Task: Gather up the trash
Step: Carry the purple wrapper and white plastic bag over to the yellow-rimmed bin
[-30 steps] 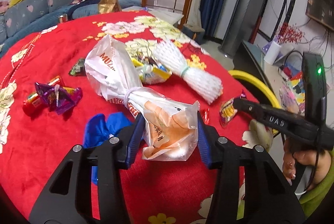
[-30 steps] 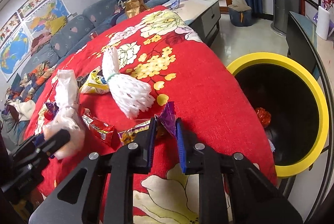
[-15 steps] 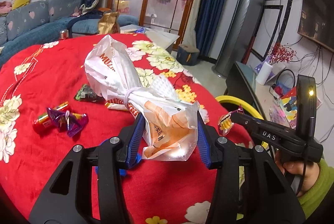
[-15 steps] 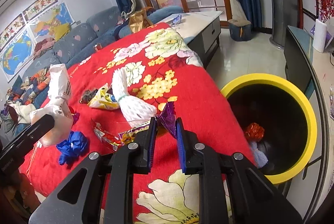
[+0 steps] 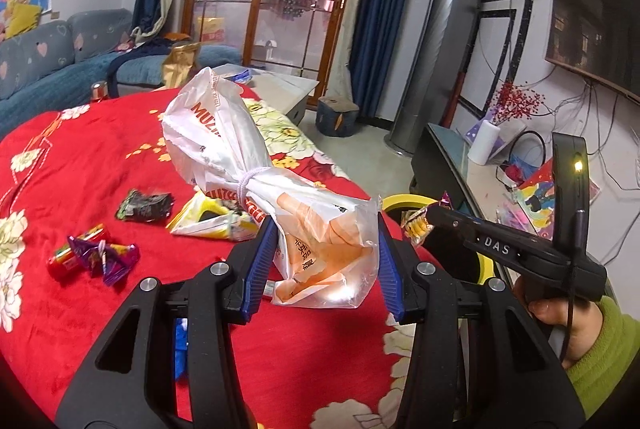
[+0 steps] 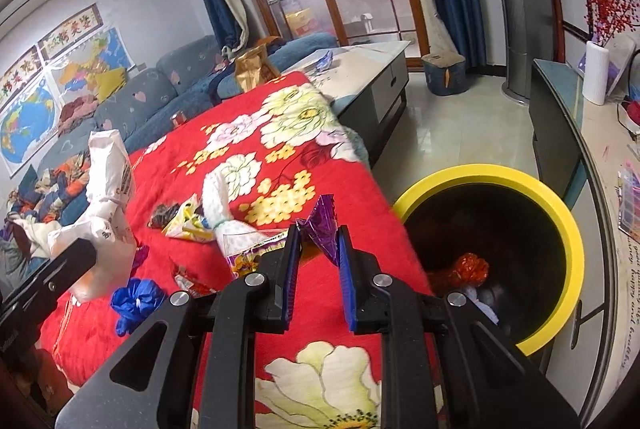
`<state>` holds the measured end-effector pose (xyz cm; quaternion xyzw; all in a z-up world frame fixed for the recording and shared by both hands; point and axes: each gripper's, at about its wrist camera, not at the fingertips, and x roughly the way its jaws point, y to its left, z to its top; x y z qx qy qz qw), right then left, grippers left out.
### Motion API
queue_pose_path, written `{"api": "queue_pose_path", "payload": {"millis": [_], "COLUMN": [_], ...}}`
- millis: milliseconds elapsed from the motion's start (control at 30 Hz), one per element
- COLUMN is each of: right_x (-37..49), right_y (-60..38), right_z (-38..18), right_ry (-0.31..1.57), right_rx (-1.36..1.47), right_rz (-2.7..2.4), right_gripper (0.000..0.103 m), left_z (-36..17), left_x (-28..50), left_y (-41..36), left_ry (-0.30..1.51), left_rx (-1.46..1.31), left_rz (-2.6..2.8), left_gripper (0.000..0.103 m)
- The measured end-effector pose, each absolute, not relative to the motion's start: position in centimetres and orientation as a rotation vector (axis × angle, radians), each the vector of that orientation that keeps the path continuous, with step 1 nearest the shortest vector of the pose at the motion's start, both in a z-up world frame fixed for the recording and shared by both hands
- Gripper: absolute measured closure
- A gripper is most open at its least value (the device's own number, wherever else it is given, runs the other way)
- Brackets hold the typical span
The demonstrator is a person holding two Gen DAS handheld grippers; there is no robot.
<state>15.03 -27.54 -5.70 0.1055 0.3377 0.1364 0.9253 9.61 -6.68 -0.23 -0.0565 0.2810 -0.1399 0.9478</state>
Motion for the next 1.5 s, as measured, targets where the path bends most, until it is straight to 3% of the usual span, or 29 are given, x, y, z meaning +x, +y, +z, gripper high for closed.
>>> {"api": "queue_pose_path", "payload": {"millis": [1500], "right_x": [15.6], "right_y": [-40.6], "right_z": [-6.3], "right_ry": [0.608], "right_rx": [0.384], "right_rz": [-0.005], "right_gripper": [0.085], "left_z": [-2.0], "left_x": [11.5], "left_y": [-18.6], "left_ry": [0.597], "left_rx": [0.054], "left_rz": [-0.556], "left_gripper": [0.064]}}
